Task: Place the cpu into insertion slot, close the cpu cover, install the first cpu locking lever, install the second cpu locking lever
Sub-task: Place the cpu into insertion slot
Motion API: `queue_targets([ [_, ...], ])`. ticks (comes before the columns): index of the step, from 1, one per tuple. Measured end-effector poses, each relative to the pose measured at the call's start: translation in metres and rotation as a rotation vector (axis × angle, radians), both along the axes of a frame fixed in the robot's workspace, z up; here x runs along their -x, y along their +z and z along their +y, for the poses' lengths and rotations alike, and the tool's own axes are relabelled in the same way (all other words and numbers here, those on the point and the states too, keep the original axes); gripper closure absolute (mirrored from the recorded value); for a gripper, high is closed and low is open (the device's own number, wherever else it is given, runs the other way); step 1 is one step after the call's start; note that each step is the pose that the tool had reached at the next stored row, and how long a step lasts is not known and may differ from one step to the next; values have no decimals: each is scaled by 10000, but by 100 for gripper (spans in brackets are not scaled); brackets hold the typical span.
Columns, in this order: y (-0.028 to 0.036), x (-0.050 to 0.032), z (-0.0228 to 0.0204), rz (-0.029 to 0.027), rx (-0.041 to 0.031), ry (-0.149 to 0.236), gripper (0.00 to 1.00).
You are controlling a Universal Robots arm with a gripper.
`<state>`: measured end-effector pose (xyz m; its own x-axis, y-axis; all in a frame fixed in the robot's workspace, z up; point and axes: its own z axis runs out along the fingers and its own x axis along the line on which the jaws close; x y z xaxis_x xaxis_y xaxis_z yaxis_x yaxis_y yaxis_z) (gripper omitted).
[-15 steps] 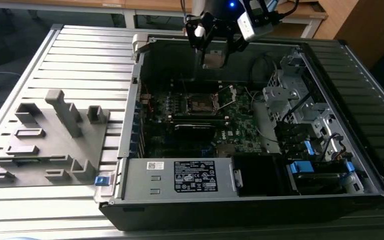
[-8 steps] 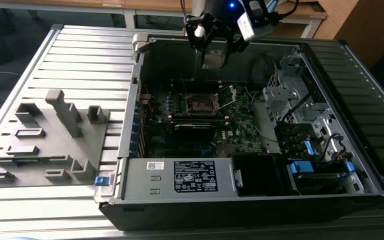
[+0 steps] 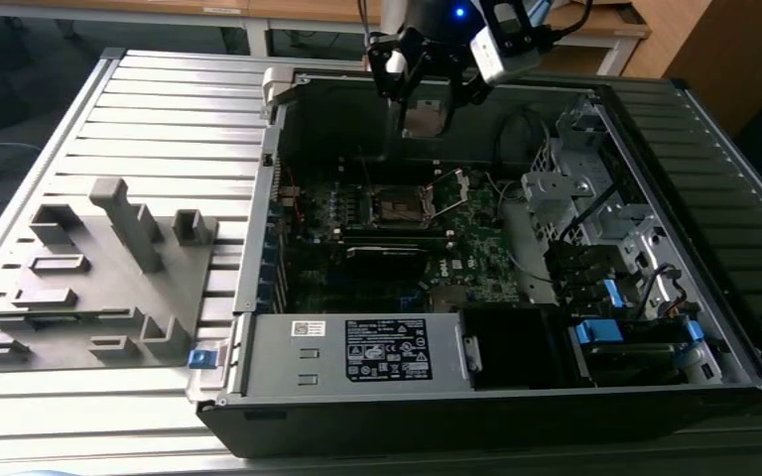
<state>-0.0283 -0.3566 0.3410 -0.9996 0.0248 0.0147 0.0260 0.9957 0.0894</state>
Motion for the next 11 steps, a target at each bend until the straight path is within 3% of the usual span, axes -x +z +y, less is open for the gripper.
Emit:
queue_targets([
  [11,-19,1,0,0,2,0,46],
])
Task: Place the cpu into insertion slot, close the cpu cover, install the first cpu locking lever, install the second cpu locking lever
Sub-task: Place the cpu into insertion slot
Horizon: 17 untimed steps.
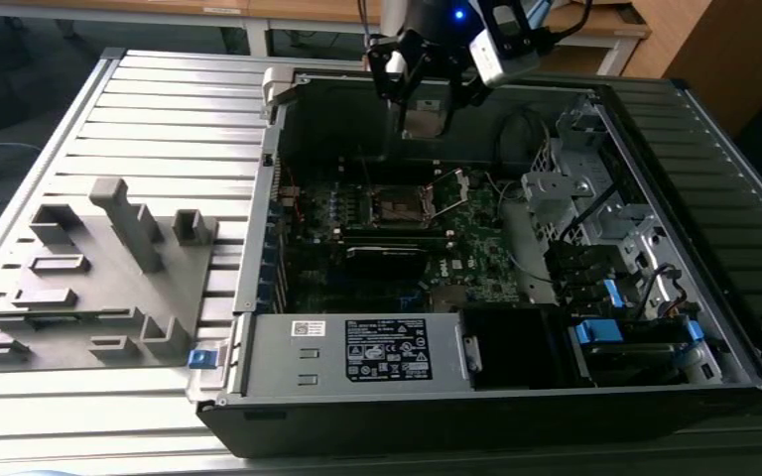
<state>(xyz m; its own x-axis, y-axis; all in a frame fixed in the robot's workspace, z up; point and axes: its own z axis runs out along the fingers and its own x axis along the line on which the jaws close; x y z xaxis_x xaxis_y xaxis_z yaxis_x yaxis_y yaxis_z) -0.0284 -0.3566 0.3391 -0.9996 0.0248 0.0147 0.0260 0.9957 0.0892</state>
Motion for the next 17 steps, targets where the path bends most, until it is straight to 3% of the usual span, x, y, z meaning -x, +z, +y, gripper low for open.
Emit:
queue_targets([
  [3,-34,5,0,-28,-3,-2,46],
  [10,-113,33,0,-185,-6,1,46],
  [17,-215,44,0,-203,1,2,46],
])
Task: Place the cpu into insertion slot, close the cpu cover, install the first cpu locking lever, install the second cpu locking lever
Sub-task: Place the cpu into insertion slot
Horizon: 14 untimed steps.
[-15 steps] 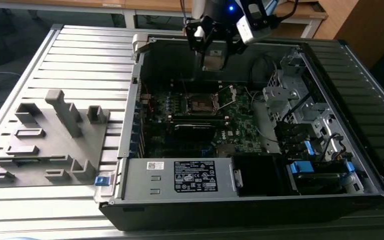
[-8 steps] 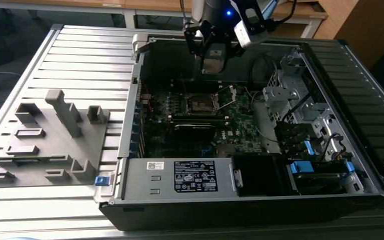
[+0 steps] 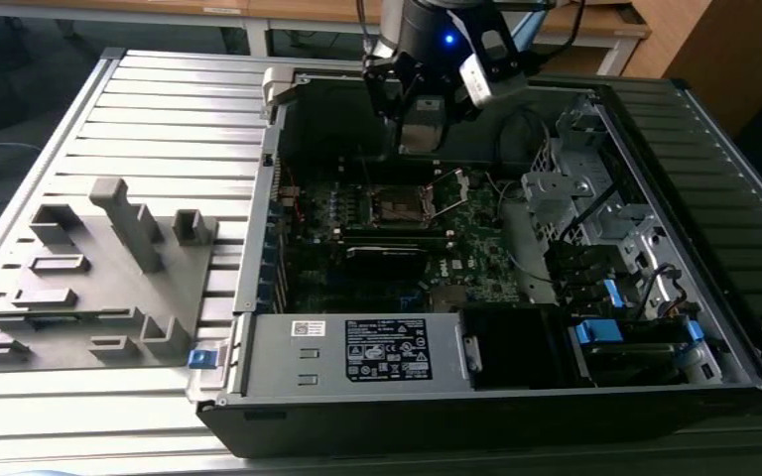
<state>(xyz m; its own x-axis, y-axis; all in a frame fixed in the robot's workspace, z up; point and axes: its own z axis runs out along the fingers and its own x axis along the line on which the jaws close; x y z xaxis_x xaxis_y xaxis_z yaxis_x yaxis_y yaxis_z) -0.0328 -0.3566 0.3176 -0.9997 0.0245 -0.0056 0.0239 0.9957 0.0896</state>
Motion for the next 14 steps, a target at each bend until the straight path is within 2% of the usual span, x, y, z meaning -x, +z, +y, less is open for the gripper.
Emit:
queue_targets([
  [7,-76,0,0,0,-1,-1,46],
  [14,-81,0,0,0,0,-1,46],
])
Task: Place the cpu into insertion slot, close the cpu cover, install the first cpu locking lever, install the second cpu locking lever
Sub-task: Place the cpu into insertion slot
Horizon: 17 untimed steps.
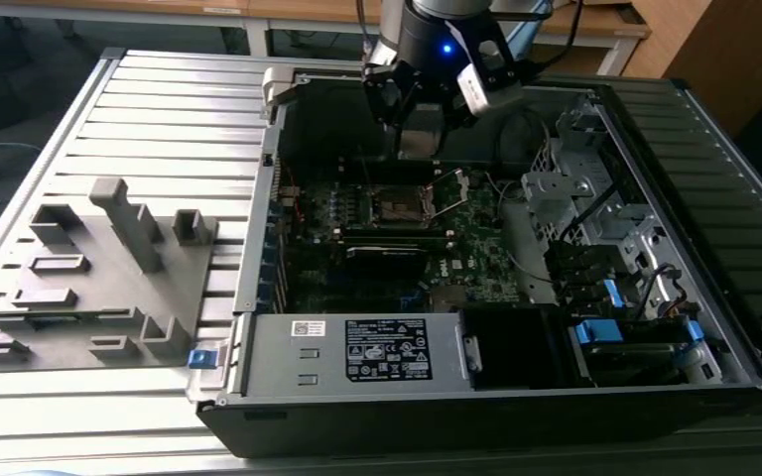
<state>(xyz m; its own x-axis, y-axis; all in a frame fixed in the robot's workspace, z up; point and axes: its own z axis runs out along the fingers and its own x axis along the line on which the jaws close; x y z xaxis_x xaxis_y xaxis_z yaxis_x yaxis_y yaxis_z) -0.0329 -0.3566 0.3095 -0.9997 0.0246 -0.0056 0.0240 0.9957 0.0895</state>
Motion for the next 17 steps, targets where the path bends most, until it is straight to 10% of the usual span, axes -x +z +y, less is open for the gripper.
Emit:
queue_targets([
  [17,-218,87,0,-103,9,0,46],
])
